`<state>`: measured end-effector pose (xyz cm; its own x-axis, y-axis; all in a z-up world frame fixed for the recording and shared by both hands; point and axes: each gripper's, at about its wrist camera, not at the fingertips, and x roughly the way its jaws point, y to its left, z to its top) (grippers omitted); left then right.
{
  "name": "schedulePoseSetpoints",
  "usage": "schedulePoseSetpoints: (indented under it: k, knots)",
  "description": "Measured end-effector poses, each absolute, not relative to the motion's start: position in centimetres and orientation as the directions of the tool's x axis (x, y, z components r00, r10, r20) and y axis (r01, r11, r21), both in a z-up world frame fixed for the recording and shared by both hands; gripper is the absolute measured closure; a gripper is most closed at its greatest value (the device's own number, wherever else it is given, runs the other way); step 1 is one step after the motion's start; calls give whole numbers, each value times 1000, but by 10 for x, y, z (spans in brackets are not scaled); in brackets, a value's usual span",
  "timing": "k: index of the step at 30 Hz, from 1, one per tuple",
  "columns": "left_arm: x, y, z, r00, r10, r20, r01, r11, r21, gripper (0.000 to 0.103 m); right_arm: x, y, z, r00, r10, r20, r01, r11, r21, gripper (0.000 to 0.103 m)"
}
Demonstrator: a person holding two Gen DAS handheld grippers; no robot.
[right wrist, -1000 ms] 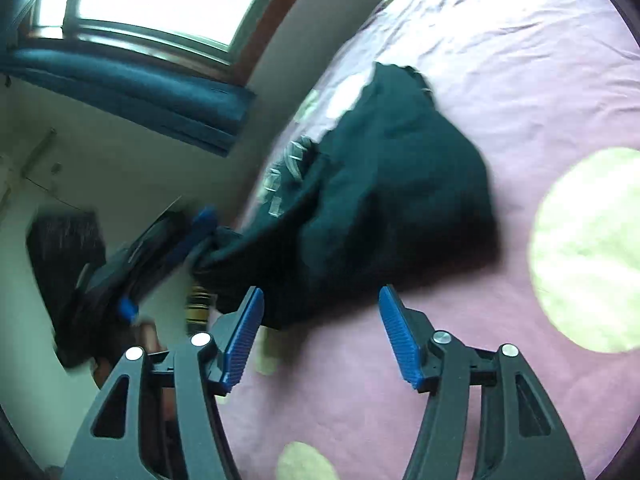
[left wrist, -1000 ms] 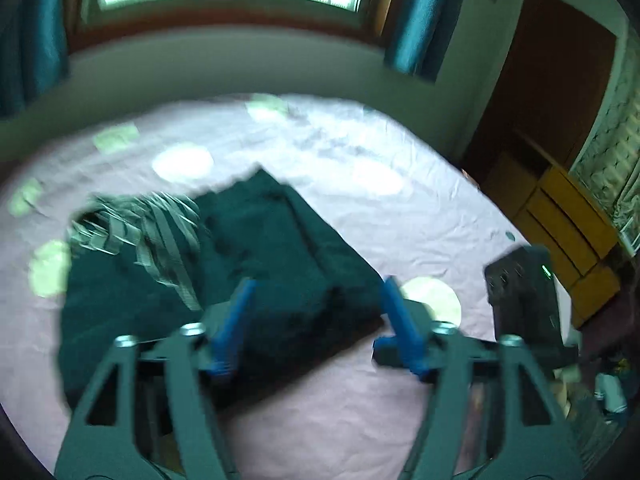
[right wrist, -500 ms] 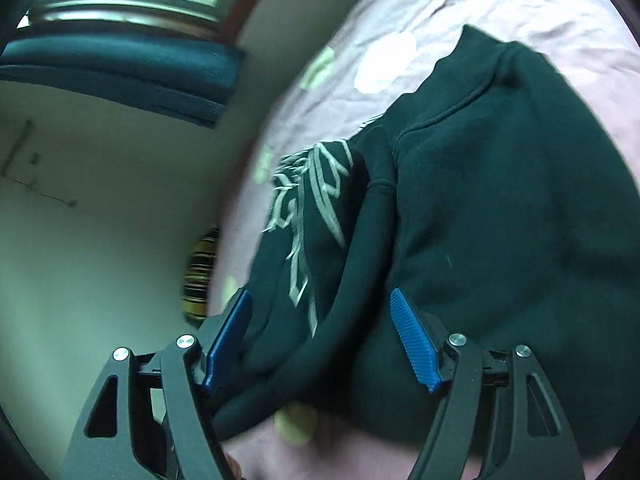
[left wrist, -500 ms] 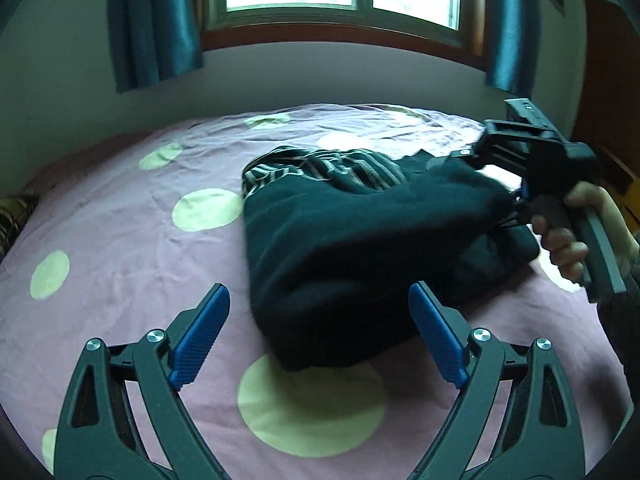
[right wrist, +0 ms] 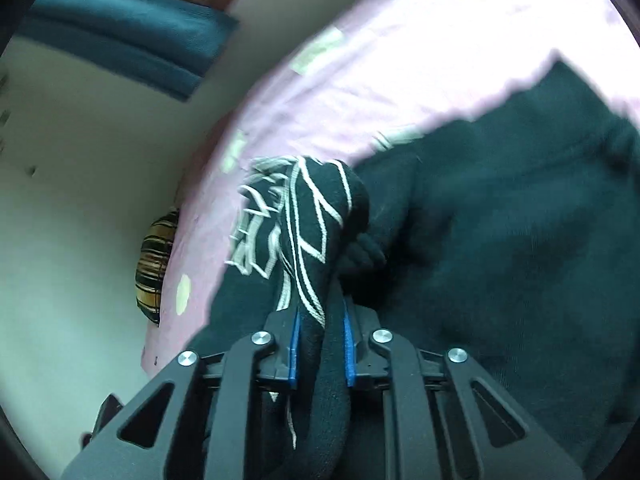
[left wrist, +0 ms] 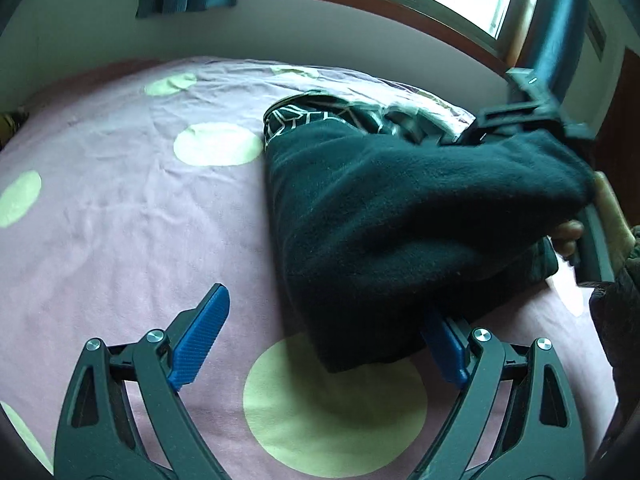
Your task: Fold small clothes
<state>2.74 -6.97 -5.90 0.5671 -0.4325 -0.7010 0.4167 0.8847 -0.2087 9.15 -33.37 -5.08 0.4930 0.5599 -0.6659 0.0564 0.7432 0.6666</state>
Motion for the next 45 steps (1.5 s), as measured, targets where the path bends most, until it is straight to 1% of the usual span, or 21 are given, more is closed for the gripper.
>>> schedulePoseSetpoints:
  k: [4, 8, 11, 13, 15, 18, 19, 21, 23, 25, 26, 27, 29, 32, 34, 38, 41, 42, 43, 44, 45]
  knots:
    - [25, -82, -46, 584, -443, -680, 449, 874, -183, 11, 86, -349, 6, 577, 592, -562, -74, 724, 686, 88]
    - [25, -104, -34, 585, -480, -654, 506, 846, -168, 8, 74, -385, 27, 625, 568, -536, -92, 735, 671, 88]
    - [22, -130, -35, 571, -495, -656, 554, 821, -138, 8, 65, -431, 8, 652, 550, -521, -19, 699, 715, 88]
    - [20, -147, -40, 572, -482, -664, 578, 811, -90, 8, 59, -457, -12, 663, 540, -519, 35, 671, 741, 88]
    - [21, -156, -48, 572, -463, -677, 583, 810, -62, 8, 53, -480, -39, 658, 513, -551, 108, 660, 743, 88]
    - [31, -154, -60, 531, -475, -702, 571, 812, -118, 8, 49, -500, -78, 626, 513, -588, 179, 639, 748, 88]
    - [34, -151, -63, 510, -492, -705, 569, 808, -152, 8, 46, -503, -89, 618, 526, -585, 186, 624, 759, 88]
    - [39, -146, -68, 485, -510, -710, 560, 805, -196, 8, 42, -510, -101, 628, 566, -535, 172, 569, 804, 86]
    - [38, -144, -67, 487, -512, -708, 560, 805, -197, 8, 35, -516, -98, 641, 587, -494, 169, 519, 838, 81]
    - [36, -144, -66, 502, -496, -708, 560, 811, -170, 8, 23, -517, -86, 650, 576, -496, 162, 533, 830, 68]
    - [35, -144, -67, 509, -491, -707, 564, 811, -157, 8, 13, -518, -79, 659, 566, -495, 159, 538, 828, 55]
    - [35, -144, -68, 512, -489, -707, 565, 811, -151, 8, 0, -518, -70, 677, 554, -484, 159, 533, 831, 46]
    - [35, -146, -68, 511, -493, -704, 563, 811, -159, 8, -26, -514, -59, 700, 548, -458, 156, 509, 847, 40]
    - [36, -146, -69, 496, -506, -706, 560, 807, -185, 8, -62, -506, -51, 700, 542, -465, 169, 507, 845, 39]
    - [35, -145, -69, 496, -506, -705, 560, 807, -186, 8, -86, -502, -51, 696, 546, -465, 180, 495, 850, 38]
    - [34, -146, -68, 500, -501, -707, 559, 810, -178, 8, -102, -487, -53, 671, 611, -420, 150, 443, 884, 38]
    - [35, -146, -69, 492, -501, -712, 553, 811, -189, 8, -91, -476, -57, 629, 628, -459, 160, 473, 866, 38]
    - [36, -146, -68, 488, -502, -714, 551, 812, -195, 8, -83, -472, -60, 620, 627, -472, 170, 480, 860, 49]
    - [37, -146, -68, 485, -501, -717, 548, 813, -197, 8, -81, -471, -60, 621, 621, -479, 167, 492, 855, 64]
    - [38, -147, -67, 484, -495, -721, 544, 816, -195, 8, -78, -469, -58, 622, 611, -490, 160, 514, 843, 73]
    - [38, -147, -66, 486, -488, -725, 540, 820, -190, 8, -78, -467, -52, 629, 597, -498, 149, 536, 831, 75]
